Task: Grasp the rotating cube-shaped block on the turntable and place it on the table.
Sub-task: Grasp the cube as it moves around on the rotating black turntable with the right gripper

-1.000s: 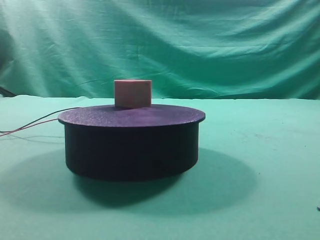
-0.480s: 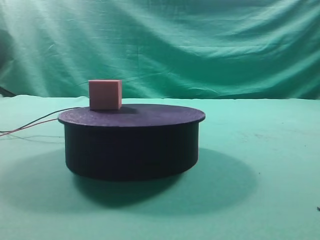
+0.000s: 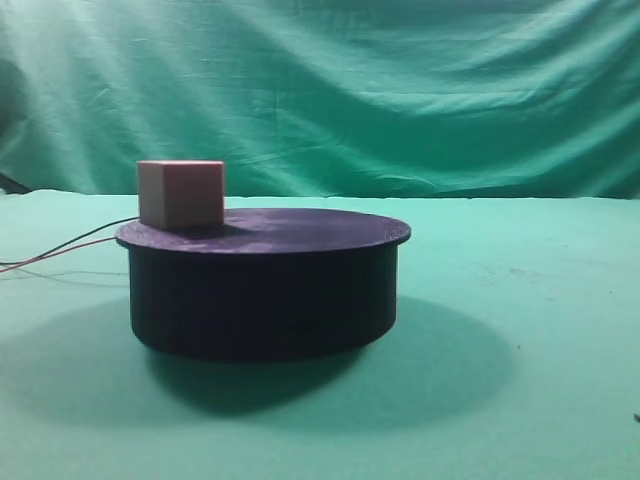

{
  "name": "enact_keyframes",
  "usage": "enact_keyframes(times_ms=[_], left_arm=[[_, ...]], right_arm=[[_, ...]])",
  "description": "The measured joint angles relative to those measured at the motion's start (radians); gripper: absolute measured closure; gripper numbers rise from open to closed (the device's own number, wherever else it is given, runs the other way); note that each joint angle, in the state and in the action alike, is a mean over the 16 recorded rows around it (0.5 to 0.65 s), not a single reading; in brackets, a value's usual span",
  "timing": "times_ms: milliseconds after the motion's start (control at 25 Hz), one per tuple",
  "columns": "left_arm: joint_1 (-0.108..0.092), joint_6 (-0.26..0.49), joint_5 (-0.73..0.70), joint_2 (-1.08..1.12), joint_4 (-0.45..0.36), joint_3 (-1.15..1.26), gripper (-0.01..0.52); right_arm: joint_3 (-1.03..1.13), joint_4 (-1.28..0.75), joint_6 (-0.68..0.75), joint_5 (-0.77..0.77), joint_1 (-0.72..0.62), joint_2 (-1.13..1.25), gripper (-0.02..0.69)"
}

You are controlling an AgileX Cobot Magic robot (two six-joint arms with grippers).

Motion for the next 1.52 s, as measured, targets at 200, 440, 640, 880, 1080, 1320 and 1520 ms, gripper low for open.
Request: enact_keyframes(times_ms=[200, 440, 640, 880, 1080, 1320, 1520], left_arm=[[0.0, 0.0, 0.0, 0.0, 0.0, 0.0, 0.514], [0.0, 0.0, 0.0, 0.0, 0.0, 0.0, 0.514], [0.0, 0.0, 0.0, 0.0, 0.0, 0.0, 0.514], [0.0, 0.0, 0.0, 0.0, 0.0, 0.0, 0.514], [0.0, 0.0, 0.0, 0.0, 0.0, 0.0, 0.514], [0.0, 0.0, 0.0, 0.0, 0.0, 0.0, 0.514], [0.0, 0.0, 0.0, 0.0, 0.0, 0.0, 0.514]], right_arm=[[-0.053, 0.16, -0.2, 0.021, 0.111, 0.188, 0.665], [-0.162, 0.295, -0.393, 0.042, 0.288, 0.473, 0.665], [-0.288, 0.31, -0.387, 0.062, 0.397, 0.699, 0.665], [-0.445, 0.292, -0.307, 0.124, 0.454, 0.905, 0.665], [-0.539, 0.262, -0.241, 0.184, 0.461, 0.997, 0.638], [-0.593, 0.244, -0.213, 0.221, 0.462, 1.042, 0.459], [-0.603, 0.255, -0.223, 0.228, 0.462, 1.072, 0.257]])
